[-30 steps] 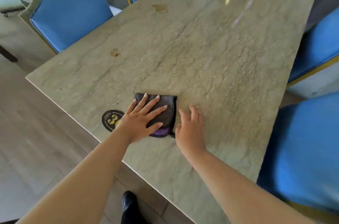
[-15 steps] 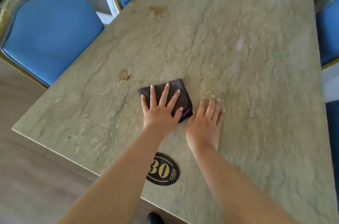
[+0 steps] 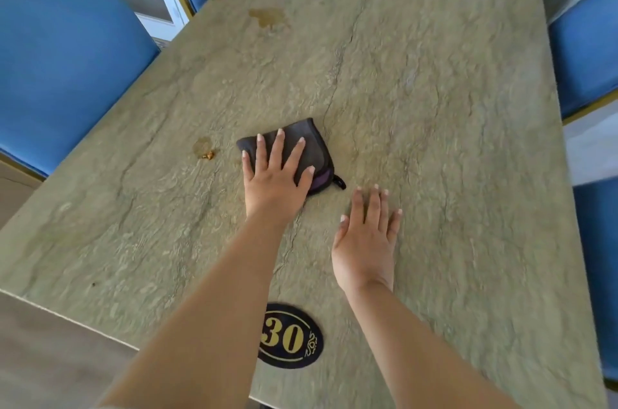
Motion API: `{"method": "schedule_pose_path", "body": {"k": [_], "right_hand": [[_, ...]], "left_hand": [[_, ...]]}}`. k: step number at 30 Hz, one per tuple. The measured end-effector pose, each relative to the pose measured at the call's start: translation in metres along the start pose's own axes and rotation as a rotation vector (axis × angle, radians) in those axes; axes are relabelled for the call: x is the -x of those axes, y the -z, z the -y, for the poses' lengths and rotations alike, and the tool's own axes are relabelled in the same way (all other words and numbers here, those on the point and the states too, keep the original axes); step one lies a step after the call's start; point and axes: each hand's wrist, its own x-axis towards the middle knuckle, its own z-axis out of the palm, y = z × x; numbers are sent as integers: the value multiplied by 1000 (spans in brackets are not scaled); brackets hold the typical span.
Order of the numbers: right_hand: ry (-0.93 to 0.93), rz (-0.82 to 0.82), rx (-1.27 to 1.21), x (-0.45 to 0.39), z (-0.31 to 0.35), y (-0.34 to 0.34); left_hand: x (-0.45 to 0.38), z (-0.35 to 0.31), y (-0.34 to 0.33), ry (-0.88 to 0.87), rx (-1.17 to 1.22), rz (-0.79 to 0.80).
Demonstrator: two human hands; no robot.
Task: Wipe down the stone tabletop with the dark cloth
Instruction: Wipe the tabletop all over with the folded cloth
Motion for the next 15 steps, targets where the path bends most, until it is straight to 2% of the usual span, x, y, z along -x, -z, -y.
{"method": "schedule_pose_path", "body": {"k": [5, 8, 12, 15], "right_hand": [[25, -22, -49, 2, -3, 3], [34, -78, -238, 5, -7, 9], [21, -107, -413, 26, -2, 16], [194, -129, -316, 54, 23, 20]], "left_hand": [[89, 4, -7, -103, -32, 9], [138, 12, -13, -190, -95, 39], [154, 35, -2, -293, 36, 92], [152, 62, 12, -228, 72, 11]]}}
